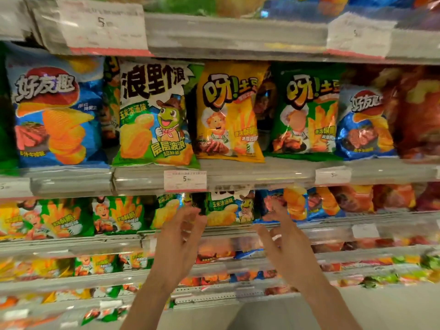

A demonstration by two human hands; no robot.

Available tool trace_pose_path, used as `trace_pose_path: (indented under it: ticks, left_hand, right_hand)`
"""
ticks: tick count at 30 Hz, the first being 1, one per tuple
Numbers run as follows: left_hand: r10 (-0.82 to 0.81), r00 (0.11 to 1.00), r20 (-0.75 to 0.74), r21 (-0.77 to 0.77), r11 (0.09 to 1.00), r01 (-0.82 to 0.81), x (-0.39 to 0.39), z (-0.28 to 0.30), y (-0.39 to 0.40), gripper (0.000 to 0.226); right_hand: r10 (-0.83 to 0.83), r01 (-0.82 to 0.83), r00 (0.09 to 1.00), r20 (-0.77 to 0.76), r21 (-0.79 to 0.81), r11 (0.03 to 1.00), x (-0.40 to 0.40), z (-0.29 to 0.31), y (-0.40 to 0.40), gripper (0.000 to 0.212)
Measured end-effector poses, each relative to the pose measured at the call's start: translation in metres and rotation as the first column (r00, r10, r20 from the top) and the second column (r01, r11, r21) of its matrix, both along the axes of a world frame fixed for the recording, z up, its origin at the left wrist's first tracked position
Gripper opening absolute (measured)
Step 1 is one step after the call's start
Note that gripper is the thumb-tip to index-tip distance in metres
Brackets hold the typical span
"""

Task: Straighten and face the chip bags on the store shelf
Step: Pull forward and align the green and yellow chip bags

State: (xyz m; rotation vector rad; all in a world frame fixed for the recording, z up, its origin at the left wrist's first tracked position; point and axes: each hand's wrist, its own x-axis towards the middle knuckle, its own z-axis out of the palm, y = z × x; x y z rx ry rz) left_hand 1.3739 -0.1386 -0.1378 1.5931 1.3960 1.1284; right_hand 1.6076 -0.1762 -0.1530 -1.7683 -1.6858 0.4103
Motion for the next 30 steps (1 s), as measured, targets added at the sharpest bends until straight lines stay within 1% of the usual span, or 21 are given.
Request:
trace_pose_path:
  ticks: [2,4,6,9,11,13,16,19,22,24,26,28,30]
  left_hand:
    - [0.046,0.999,0.003,0.003,0.999,-0.046,0.028,-0.001,-0.004,0.025]
    - [0.099,0.995,0.027,-0.014,0.995,-0.098,0.062,-0.002,-0.007,0.017]
    - [0.112,0.993,0.034,-0.028,0.993,-0.111,0.100,0.000,-0.013,0.011]
    - [0.091,0.994,0.065,-0.048,0.995,-0.088,0.155,0.008,-0.021,0.013]
    - [0.091,0.993,0.071,-0.044,0.995,-0.088,0.185,0.011,-0.021,0.013]
    - [0.077,0.994,0.079,-0.050,0.996,-0.073,0.211,0.013,-0.018,0.011]
    - [0.030,0.989,0.143,-0.087,0.996,-0.017,0.243,0.019,-0.010,0.010]
    - [0.056,0.968,0.243,-0.098,0.995,-0.033,0.269,0.030,-0.002,0.016]
    - [0.108,0.930,0.350,-0.177,0.983,-0.048,0.285,0.038,0.005,0.032]
    - [0.173,0.910,0.377,-0.238,0.967,-0.086,0.290,0.040,0.008,0.045]
    - [0.215,0.904,0.370,-0.292,0.950,-0.107,0.293,0.039,0.012,0.053]
    - [0.250,0.898,0.363,-0.355,0.928,-0.115,0.295,0.038,0.016,0.052]
    - [0.275,0.872,0.405,-0.412,0.906,-0.095,0.297,0.036,0.020,0.043]
  right_hand:
    - [0.041,-0.041,0.999,-0.029,0.005,0.999,0.029,0.000,0.004,0.071]
    - [0.076,-0.076,0.996,-0.040,0.001,0.997,0.064,-0.001,0.006,0.064]
    - [0.100,-0.100,0.994,-0.036,-0.005,0.995,0.101,0.001,0.006,0.053]
    - [0.112,-0.112,0.994,-0.015,0.009,0.994,0.150,0.014,0.001,0.061]
    - [0.110,-0.109,0.994,-0.020,0.043,0.993,0.180,0.023,-0.002,0.061]
    - [0.075,-0.072,0.997,-0.027,0.098,0.993,0.207,0.030,-0.003,0.060]
    - [0.023,-0.017,0.999,-0.025,0.192,0.981,0.237,0.040,0.000,0.058]
    - [-0.016,0.010,1.000,0.025,0.244,0.970,0.255,0.050,0.007,0.056]
    - [-0.042,0.017,0.996,0.085,0.286,0.958,0.258,0.059,0.016,0.056]
    - [-0.048,0.005,0.991,0.128,0.316,0.949,0.257,0.062,0.021,0.054]
    - [-0.037,-0.015,0.988,0.149,0.331,0.944,0.255,0.062,0.027,0.055]
    - [-0.038,-0.016,0.988,0.150,0.342,0.940,0.253,0.059,0.031,0.056]
    - [-0.053,-0.004,0.988,0.148,0.361,0.932,0.251,0.057,0.032,0.055]
